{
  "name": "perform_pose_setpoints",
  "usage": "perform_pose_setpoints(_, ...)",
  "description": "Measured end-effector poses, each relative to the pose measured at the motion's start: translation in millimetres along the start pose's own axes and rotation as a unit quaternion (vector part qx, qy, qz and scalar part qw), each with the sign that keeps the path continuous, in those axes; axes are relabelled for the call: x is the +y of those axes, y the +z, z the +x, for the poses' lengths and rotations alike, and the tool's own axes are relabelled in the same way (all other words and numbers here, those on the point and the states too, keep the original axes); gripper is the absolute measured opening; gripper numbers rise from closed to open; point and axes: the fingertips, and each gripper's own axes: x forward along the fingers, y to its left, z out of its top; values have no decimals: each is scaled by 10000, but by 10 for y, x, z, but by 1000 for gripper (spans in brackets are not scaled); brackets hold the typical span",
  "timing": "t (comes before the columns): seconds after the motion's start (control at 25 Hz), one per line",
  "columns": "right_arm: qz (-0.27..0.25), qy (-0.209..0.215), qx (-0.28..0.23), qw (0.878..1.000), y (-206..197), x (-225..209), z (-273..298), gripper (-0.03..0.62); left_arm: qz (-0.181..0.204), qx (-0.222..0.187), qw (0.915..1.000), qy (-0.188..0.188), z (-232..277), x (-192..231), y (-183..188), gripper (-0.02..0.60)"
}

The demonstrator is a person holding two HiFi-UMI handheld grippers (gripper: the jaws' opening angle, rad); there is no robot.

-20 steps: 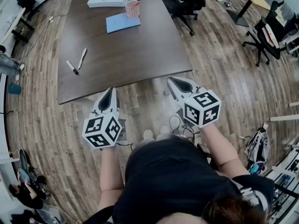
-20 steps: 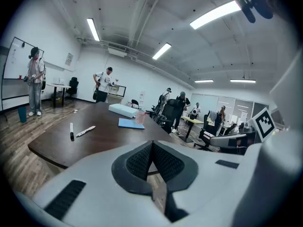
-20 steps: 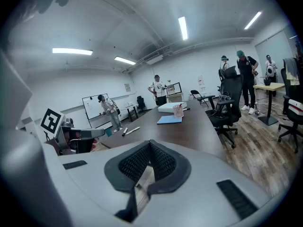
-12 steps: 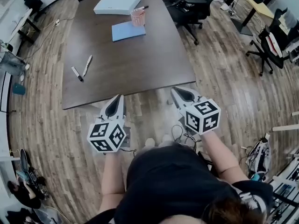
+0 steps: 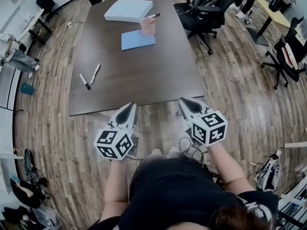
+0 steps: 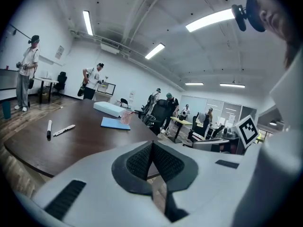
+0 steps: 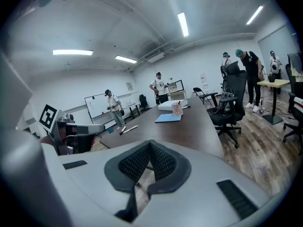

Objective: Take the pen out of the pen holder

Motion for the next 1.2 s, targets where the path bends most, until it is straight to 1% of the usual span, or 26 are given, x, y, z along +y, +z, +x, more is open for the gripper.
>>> perform_pose_setpoints(0.16, 2, 116, 41, 9999, -11, -46, 90, 14, 122, 161, 9998, -16, 126, -43, -21, 25)
perform_pose_setpoints(0.32, 25, 207, 89, 9997, 20, -38, 217, 14, 243, 182, 9993, 218, 242, 92, 60, 25)
perform_pose_setpoints(0.44, -69, 127, 156, 9998, 76, -90, 355, 14, 435, 241, 9983, 296, 378, 225, 110, 26)
perform_pose_setpoints(0.56, -83, 3, 212, 9997, 135, -146, 530, 14, 480, 330, 9982, 153, 533, 352, 134, 28)
perform_pose_setpoints(0.68, -119, -59, 241, 9996, 217, -113, 765, 14, 526, 410, 9978, 50, 651, 569, 169, 35)
perform_pose_setpoints(0.72, -134, -84, 243, 9996, 259, -105, 845, 14, 546, 426, 9976, 27, 693, 647, 196, 51)
perform_pose_setpoints(0.76, -143, -120, 238, 9995, 307, -107, 920, 14, 566, 441, 9974, 2, 739, 722, 229, 85)
perform_pose_setpoints(0.8, -144, -162, 231, 9995, 358, -115, 992, 14, 582, 455, 9973, -28, 788, 791, 268, 101)
perform_pose_setpoints(1.04, -105, -364, 293, 9989, 544, -142, 1473, 14, 616, 513, 9963, -306, 1089, 1181, 489, 101)
perform_pose_setpoints(1.2, -79, -431, 377, 9983, 628, -100, 1809, 14, 720, 590, 9942, -540, 1240, 1391, 599, 104)
